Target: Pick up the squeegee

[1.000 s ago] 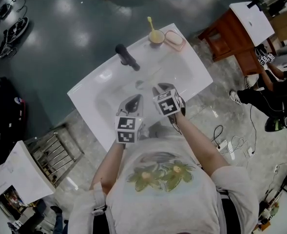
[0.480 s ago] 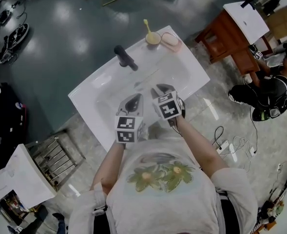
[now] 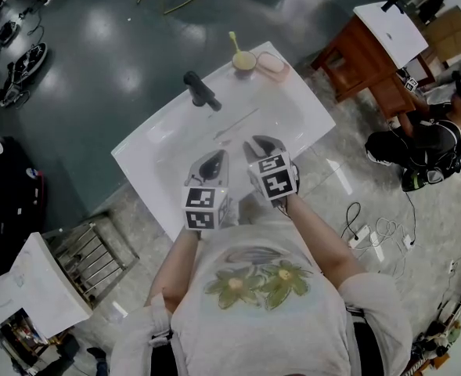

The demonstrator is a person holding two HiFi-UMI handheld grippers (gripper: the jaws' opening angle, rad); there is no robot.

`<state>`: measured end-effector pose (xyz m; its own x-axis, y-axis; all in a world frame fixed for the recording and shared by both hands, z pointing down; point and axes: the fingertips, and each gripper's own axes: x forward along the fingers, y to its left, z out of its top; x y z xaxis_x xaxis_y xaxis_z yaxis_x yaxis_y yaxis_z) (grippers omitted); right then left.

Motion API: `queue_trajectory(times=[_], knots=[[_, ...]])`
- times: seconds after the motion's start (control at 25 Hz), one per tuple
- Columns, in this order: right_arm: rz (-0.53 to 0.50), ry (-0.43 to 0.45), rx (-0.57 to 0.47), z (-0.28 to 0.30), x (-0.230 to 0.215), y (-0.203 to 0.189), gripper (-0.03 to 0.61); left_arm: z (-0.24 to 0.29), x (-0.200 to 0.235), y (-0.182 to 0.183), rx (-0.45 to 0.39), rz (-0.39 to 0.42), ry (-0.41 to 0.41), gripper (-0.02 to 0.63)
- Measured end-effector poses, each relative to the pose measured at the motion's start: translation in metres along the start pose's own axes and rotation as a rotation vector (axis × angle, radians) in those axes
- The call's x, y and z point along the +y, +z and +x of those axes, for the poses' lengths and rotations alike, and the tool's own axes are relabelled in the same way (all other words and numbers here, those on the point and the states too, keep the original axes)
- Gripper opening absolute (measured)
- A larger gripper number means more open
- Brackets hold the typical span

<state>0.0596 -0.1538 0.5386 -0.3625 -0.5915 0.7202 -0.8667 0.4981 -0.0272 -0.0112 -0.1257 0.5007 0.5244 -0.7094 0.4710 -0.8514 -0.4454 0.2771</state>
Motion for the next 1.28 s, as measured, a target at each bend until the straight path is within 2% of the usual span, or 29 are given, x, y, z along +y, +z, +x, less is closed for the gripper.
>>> queue_trajectory(times=[0.68,1.0,1.28], knots=[[0.021,-0.015,-0.21,-0.057,0.023,0.031,0.104,-0.022,-0.012,0.013,-0.063,0.028,-0.014,0.008],[-0.001,-0.009,-0.333,-0.09,0.035,0.05,0.104,-0.039,-0.024,0.026,-0.111,0.034,-0.014,0.008],[-0.011,0.015,-0.378,-0.11,0.047,0.058,0.104,-0.055,-0.033,0.036,-0.148,0.049,-0.022,0.008]])
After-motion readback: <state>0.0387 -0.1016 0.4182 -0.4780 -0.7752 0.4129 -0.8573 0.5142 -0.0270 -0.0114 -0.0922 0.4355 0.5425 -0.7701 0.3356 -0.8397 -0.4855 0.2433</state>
